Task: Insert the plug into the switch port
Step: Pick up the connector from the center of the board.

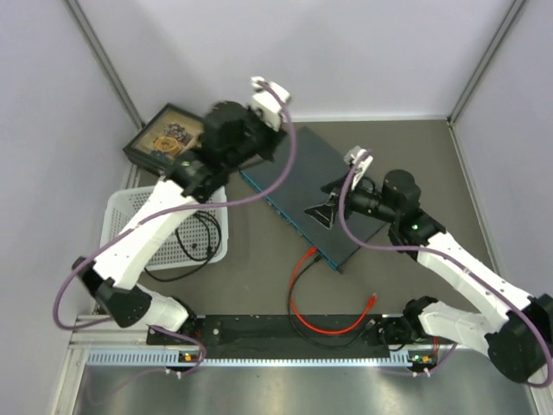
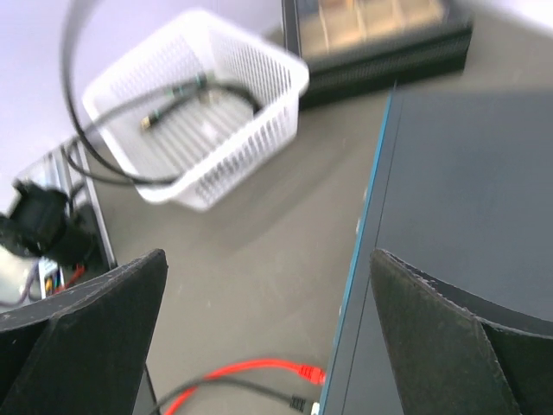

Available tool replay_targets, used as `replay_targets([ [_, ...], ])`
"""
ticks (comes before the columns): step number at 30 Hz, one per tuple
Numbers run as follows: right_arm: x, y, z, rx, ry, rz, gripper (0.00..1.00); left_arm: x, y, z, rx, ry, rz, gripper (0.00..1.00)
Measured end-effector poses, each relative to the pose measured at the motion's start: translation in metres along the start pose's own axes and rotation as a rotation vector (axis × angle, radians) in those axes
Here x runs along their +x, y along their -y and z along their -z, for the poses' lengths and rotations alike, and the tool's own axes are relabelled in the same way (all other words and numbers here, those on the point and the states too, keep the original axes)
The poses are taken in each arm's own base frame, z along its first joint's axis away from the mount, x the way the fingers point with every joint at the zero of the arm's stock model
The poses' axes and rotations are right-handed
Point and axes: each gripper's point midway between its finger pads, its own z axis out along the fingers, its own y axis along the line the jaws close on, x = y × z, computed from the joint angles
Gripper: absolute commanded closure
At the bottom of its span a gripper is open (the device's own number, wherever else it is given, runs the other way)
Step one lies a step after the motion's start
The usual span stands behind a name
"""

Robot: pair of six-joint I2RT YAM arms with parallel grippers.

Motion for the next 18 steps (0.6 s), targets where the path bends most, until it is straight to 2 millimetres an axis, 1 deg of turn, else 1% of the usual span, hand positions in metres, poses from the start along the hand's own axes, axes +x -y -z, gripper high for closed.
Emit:
replay_targets([
  [1,-0.008,-0.003,0.003,-0.001,0.039,0.010,0.01,0.019,0.016,-0.012,0.035,-0.042,0.014,1.00],
  [3,-0.020,-0.008,0.007,-0.008,0.117,0.009,0.01,0.053,0.046,-0.031,0.091,-0.115,0.042,1.00],
  [5,-0.029,-0.010,0.007,-0.020,0.193,-0.005,0.01,0.077,0.071,-0.042,0.133,-0.164,0.078,1.00],
  [7,-0.032,-0.010,0.006,-0.029,0.246,-0.029,0.01,0.089,0.090,-0.048,0.157,-0.183,0.110,1.00],
  [9,-0.031,-0.007,0.004,-0.027,0.286,-0.064,0.01,0.090,0.103,-0.051,0.169,-0.175,0.144,1.00],
  [11,-0.033,-0.002,0.001,-0.014,0.316,-0.095,0.01,0.084,0.111,-0.053,0.171,-0.145,0.185,1.00],
  [13,-0.038,0.002,-0.001,0.000,0.349,-0.114,0.03,0.074,0.115,-0.056,0.170,-0.099,0.231,1.00],
  [15,-0.042,0.006,-0.002,0.011,0.378,-0.125,0.05,0.070,0.116,-0.058,0.169,-0.073,0.267,1.00],
  [18,-0.048,0.011,-0.006,0.017,0.414,-0.140,0.14,0.068,0.117,-0.060,0.167,-0.060,0.314,1.00],
])
